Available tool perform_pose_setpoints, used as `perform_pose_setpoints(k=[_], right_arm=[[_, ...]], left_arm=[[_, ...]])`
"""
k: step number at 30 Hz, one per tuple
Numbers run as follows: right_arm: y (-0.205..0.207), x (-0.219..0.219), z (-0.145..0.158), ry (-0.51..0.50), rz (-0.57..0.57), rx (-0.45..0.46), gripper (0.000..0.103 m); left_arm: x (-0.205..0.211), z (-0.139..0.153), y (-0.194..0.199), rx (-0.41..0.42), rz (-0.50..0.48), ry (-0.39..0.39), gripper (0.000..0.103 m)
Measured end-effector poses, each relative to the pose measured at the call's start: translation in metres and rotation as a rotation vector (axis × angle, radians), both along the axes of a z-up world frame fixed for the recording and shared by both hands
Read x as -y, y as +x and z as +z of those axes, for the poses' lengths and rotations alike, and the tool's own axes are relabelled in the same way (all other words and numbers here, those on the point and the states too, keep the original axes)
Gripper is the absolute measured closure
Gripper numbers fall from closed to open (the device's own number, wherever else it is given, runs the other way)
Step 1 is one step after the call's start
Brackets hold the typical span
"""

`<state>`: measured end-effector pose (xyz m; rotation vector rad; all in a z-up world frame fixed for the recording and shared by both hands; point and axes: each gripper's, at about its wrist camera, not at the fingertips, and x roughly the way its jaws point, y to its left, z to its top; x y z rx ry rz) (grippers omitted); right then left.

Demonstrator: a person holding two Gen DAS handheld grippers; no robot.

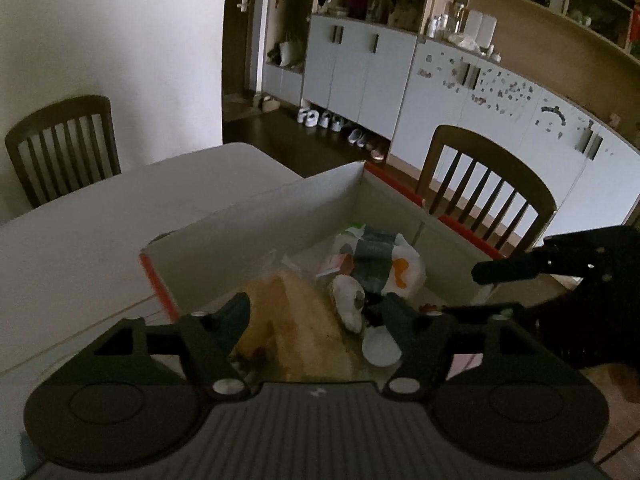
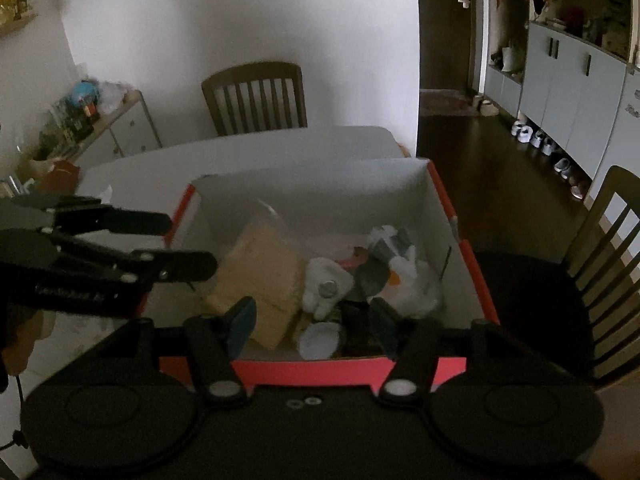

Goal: Organize objects

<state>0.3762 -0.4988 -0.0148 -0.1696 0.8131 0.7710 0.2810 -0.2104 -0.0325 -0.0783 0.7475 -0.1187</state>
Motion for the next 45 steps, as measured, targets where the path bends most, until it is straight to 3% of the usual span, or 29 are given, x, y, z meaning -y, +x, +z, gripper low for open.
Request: perform_pose_setpoints(k=[6,18,23,34,45], right_arm=[[-0.021,-0.006,0.01,0.035,-0.013,0.026,0.035],[-0.056,-0.005,0.023,0.106,-0.05,0.07,0.02],[-0.068,-0.004,0.026,0.114,-0.064,0.088,0.018],[-0.082,-0.001,0.027,0.106,-0.106,0.097,0.016],[-0.09,0.003,0.022,0.108,-0.123,0.082,0.016]], left_arm=[[-0.012,0.011,-0.031,0.043,0.016,-0.016,0.029],[-0.036,0.021,-0.069,0.091,0.046,-0.023,0.019],[-0.041,0.02,-0.077,0.097,0.041,-0.037,0.0],[-0.038,0.021,-0.095,0.141,0.03,-0.024,0.0],[-0.03,0.016,-0.103,0.123,0.028,-0.007,0.0]])
